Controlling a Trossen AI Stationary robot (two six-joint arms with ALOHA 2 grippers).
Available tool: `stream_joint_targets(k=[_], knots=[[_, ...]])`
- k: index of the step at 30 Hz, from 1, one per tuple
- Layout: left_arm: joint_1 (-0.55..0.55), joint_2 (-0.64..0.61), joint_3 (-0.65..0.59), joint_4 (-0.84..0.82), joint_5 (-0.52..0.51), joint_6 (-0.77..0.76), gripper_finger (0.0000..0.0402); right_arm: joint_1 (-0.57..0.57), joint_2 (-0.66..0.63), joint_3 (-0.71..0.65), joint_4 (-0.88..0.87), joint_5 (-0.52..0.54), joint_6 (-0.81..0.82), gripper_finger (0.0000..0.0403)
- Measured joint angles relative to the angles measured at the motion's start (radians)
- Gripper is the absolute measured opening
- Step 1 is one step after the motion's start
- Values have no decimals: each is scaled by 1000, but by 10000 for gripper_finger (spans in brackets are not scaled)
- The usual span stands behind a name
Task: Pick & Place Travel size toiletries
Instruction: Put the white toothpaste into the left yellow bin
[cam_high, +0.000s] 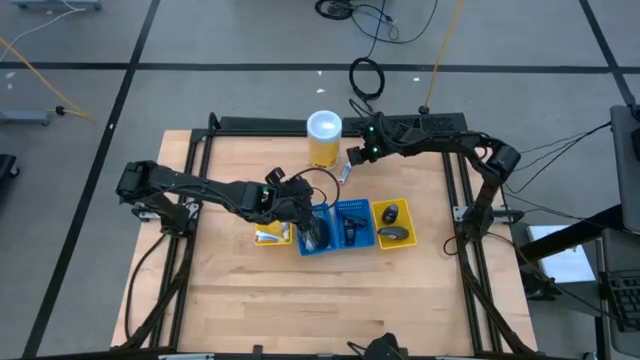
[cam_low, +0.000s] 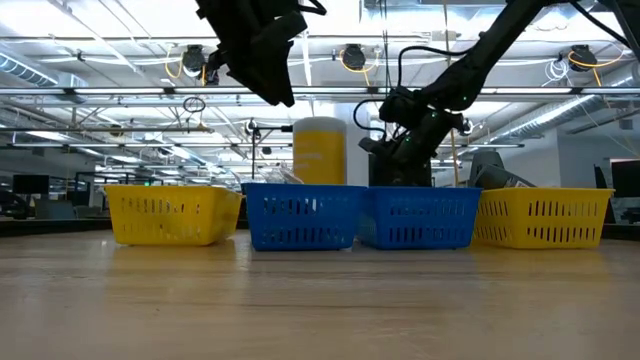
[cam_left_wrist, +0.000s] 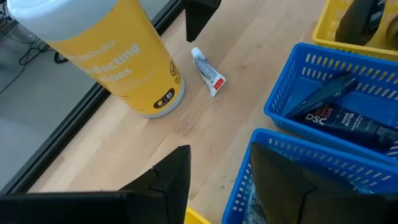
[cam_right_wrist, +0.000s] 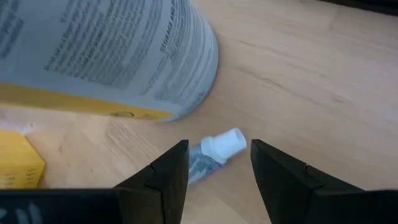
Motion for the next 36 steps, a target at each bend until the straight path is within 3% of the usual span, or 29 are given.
stream_joint_targets(k=[21, 27, 32, 36], knots=[[0, 0, 0, -1, 5, 1, 166, 1, 120, 0, 96, -57, 105, 164], [0, 0, 0, -2, 5, 4, 166, 2, 115, -1, 97, -102, -22, 164], [0, 0, 0, -4, 5, 4, 166, -1, 115, -1, 86, -240, -96, 164], [0, 0, 0, -4, 5, 4, 166, 0, 115, -1, 79, -267, -143, 164]])
